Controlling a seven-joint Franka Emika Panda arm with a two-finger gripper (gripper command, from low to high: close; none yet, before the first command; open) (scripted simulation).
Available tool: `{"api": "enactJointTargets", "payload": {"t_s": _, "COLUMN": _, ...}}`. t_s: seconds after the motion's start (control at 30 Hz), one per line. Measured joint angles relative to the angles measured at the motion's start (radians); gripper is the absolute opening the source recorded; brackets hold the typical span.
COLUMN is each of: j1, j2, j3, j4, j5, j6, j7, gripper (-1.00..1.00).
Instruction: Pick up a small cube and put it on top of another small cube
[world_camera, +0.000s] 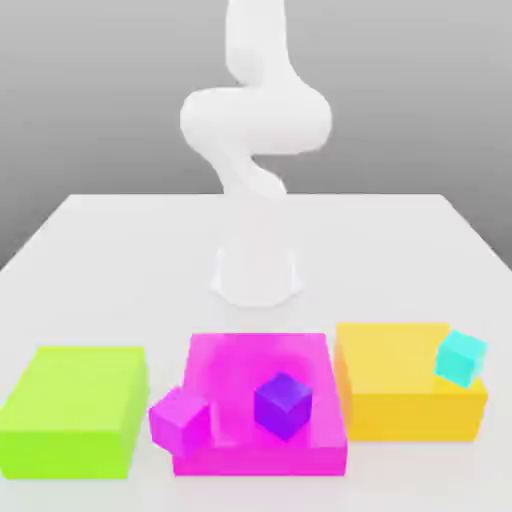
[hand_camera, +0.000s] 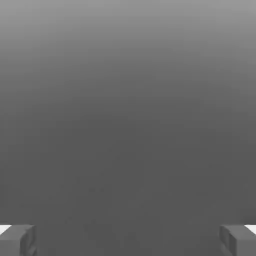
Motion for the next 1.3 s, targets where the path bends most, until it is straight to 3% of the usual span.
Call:
{"api": "enactJointTargets", "payload": {"t_s": 0.63, "j1": -0.135, "j2": 0.695, "j3": -0.146, "j4": 0.171, "j5": 0.048, "j6": 0.109, "j7": -0.001, "gripper": 0.00}}
{"api": "enactJointTargets", "payload": {"t_s": 1.1, "j1": -0.292, "j2": 1.210, "j3": -0.178, "j4": 0.298, "j5": 0.164, "j6": 0.183, "j7": -0.055, "gripper": 0.00}}
{"api": "enactJointTargets", "payload": {"t_s": 1.23, "j1": -0.328, "j2": 1.355, "j3": -0.155, "j4": 0.335, "j5": 0.195, "j6": 0.261, "j7": -0.073, "gripper": 0.00}}
{"api": "enactJointTargets", "payload": {"t_s": 1.27, "j1": -0.333, "j2": 1.384, "j3": -0.149, "j4": 0.342, "j5": 0.201, "j6": 0.282, "j7": -0.077, "gripper": -1.00}}
{"api": "enactJointTargets", "payload": {"t_s": 1.3, "j1": -0.333, "j2": 1.384, "j3": -0.149, "j4": 0.342, "j5": 0.201, "j6": 0.282, "j7": -0.077, "gripper": -1.00}}
